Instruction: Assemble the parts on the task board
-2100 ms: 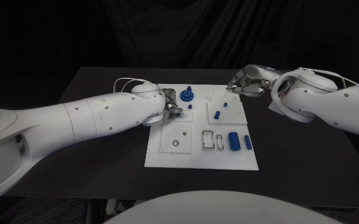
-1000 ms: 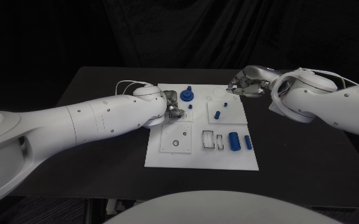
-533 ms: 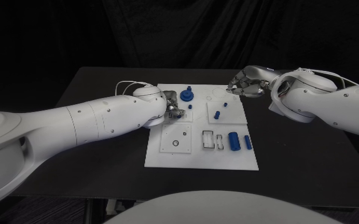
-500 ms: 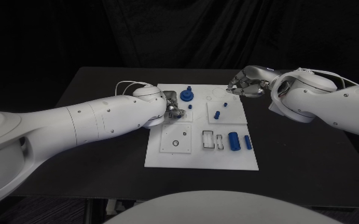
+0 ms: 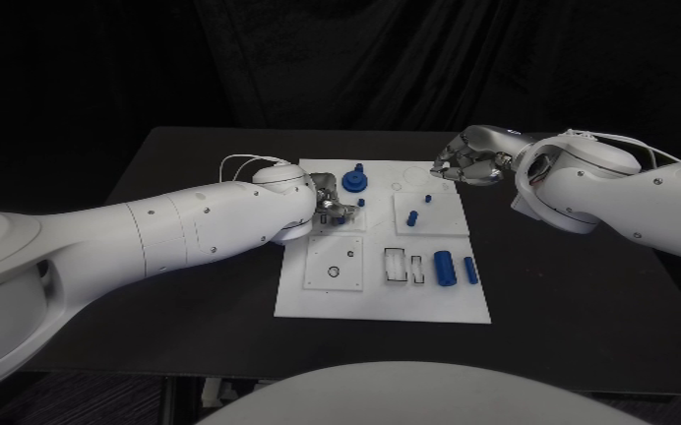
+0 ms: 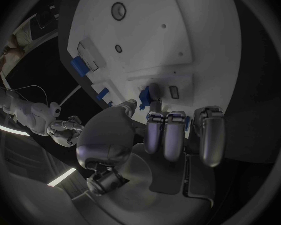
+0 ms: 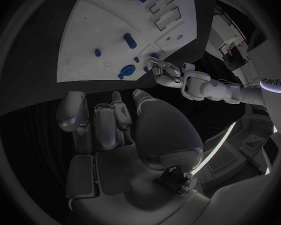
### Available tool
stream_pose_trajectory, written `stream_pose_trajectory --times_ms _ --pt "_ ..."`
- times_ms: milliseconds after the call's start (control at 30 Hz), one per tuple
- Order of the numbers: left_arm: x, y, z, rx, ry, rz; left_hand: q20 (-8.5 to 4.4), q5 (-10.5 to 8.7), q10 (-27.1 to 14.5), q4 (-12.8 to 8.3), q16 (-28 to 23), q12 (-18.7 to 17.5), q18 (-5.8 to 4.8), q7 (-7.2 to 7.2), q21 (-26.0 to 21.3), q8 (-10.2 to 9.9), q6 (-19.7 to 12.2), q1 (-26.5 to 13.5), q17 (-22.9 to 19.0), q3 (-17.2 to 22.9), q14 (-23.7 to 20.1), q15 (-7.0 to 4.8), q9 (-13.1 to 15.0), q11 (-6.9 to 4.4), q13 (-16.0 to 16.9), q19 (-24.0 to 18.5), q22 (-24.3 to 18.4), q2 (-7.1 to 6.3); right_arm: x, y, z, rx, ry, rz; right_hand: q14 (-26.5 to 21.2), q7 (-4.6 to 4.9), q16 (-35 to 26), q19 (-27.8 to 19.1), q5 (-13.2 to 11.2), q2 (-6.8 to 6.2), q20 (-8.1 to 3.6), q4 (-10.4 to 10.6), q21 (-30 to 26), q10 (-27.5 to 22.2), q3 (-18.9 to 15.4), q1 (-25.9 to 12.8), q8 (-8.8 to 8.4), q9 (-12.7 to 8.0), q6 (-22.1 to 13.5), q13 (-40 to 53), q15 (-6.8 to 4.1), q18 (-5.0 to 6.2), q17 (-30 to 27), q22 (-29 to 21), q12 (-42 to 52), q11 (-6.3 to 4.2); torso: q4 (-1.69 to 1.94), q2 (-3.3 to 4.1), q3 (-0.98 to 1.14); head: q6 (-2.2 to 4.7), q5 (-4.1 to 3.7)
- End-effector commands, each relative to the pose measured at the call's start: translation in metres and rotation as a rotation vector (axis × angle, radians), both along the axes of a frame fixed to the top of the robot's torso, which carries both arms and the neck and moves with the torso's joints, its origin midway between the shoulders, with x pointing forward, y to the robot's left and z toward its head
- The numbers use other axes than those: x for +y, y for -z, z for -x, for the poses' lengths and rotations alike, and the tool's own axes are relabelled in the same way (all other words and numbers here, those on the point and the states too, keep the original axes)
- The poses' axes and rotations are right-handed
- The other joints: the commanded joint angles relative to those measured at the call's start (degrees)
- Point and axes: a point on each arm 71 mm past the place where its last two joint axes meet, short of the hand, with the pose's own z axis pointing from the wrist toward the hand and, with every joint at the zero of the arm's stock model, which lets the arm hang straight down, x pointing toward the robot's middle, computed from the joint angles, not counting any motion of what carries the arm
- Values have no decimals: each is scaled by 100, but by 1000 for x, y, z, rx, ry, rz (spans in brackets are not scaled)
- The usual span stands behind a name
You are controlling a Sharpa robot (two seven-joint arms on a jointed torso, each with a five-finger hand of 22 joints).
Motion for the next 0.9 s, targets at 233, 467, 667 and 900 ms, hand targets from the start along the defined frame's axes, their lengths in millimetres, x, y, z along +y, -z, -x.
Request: stream_pose_trajectory --times_ms 233,467,667,900 --pt "3 10 5 35 -3 -21 48 240 588 -42 15 20 23 26 -27 -207 18 154 1510 -93 616 37 -114 34 1506 -7 821 86 -2 2 0 14 14 16 -34 7 -20 -27 33 -28 -9 7 -25 -15 35 45 -13 -7 51 205 8 35 261 802 -16 5 12 -4 -5 -1 -4" --pt "6 10 4 33 -6 -19 42 427 588 -73 15 20 23 13 -35 -231 45 402 1510 -121 616 30 -86 23 1506 -5 829 115 -2 3 1 15 16 18 -34 7 -20 -27 33 -28 -9 7 -25 -15 35 45 -13 -7 51 205 8 35 261 802 -16 5 3 1 -6 -1 11" --pt "7 10 3 28 -7 -13 37 500 588 -96 15 20 20 1 -30 -228 75 545 1510 -121 616 23 -62 14 1506 5 842 131 -3 3 0 16 17 18 -35 8 -23 -30 33 -31 -8 9 -34 -21 36 41 -12 -8 54 199 8 37 258 799 -22 5 1 5 -3 -1 16" --pt "9 9 3 16 -10 0 30 530 588 -97 15 20 18 -17 -26 -185 133 633 1510 -139 616 13 -3 0 1506 13 854 134 -3 3 0 16 19 19 -34 9 -22 -30 31 -31 -8 11 -35 -21 38 38 -12 -9 56 197 9 37 259 799 -24 6 -5 11 5 -1 28"
